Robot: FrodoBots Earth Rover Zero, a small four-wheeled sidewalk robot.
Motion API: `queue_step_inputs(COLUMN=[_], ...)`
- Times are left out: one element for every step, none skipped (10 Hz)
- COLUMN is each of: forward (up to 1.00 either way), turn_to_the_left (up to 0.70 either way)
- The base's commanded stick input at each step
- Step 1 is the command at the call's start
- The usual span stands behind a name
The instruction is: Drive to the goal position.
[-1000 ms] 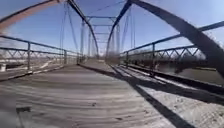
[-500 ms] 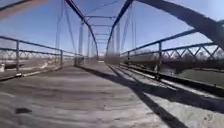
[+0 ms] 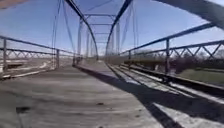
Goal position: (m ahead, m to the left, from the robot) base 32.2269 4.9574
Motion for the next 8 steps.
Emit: queue_step_inputs(forward=[1.00,1.00,1.00,1.00,1.00,1.00,1.00,1.00], turn_to_the_left=[0.00,0.00,0.00,0.00,0.00,0.00,0.00,0.00])
